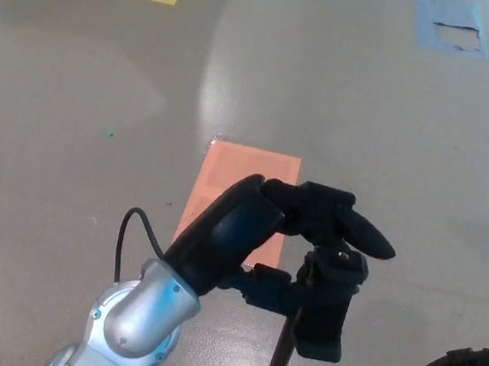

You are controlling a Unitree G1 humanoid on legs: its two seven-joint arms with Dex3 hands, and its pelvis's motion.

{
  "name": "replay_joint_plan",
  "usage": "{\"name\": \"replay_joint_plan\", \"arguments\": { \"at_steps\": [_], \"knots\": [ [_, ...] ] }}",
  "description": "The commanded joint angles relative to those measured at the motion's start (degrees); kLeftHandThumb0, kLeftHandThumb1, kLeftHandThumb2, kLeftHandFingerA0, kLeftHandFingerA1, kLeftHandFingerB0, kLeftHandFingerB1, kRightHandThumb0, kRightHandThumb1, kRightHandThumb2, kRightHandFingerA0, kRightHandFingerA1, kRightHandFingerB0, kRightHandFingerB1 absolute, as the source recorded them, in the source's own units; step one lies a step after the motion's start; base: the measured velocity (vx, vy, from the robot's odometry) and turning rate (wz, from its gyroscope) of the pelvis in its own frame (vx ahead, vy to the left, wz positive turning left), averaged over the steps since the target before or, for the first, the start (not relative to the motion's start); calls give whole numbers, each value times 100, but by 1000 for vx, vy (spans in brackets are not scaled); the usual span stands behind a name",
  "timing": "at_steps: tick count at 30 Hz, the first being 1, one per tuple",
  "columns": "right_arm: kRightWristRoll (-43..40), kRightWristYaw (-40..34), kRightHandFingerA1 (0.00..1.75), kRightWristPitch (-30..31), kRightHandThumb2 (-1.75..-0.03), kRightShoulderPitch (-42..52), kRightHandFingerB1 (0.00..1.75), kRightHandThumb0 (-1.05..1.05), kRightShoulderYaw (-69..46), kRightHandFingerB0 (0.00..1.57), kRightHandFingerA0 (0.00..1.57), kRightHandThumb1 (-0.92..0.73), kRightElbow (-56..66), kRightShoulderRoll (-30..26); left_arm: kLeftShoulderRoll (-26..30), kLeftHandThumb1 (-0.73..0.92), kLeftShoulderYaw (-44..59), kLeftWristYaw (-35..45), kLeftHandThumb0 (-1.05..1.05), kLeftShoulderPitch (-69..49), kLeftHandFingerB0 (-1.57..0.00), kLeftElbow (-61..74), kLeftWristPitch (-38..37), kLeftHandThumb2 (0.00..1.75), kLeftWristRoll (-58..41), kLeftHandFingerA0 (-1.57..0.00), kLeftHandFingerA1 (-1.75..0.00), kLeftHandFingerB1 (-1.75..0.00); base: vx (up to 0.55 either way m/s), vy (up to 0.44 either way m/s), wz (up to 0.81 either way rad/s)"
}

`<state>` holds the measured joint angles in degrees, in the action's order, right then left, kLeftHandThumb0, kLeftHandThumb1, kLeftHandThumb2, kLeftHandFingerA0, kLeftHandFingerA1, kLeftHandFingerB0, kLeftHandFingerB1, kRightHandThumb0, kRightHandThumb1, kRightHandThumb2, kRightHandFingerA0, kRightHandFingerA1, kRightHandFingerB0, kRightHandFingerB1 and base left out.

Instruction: The robot uses its left hand to grab the top of a phone stand kept on the floor and rotates it anti-clockwise

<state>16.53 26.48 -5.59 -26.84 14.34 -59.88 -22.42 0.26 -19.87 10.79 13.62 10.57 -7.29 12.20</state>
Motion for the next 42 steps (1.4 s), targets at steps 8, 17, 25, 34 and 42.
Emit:
{"name": "replay_joint_plan", "arguments": {
  "at_steps": [8,17,25,34,42],
  "knots": [
    [45,-2,40,93,-62,-312,35,-47,-20,40,53,-74,-89,-96,-929,63,1640,334,-14,433,-87,570,5752,59,-3588,-103,-61,-52,0,0,0],
    [12,18,40,156,-62,-310,35,-46,-40,39,53,-74,-58,-75,-929,64,1929,382,-13,758,-82,315,6355,59,-3558,-104,-66,-54,0,0,0],
    [24,17,52,122,-87,-328,47,-52,-30,35,46,-63,-72,-86,-954,64,2061,421,-12,972,-80,55,6590,59,-3489,-102,-69,-55,0,0,0],
    [53,38,52,129,-87,-370,47,-53,-4,35,46,-63,-51,-103,-949,64,2183,409,-11,1153,-80,-305,6707,59,-3393,-102,-73,-55,0,0,0],
    [37,22,52,136,-87,-398,47,-53,-24,34,46,-63,-62,-101,-935,65,2255,368,-12,1279,-79,-585,6790,59,-3268,-103,-76,-55,0,0,0]
  ]
}}
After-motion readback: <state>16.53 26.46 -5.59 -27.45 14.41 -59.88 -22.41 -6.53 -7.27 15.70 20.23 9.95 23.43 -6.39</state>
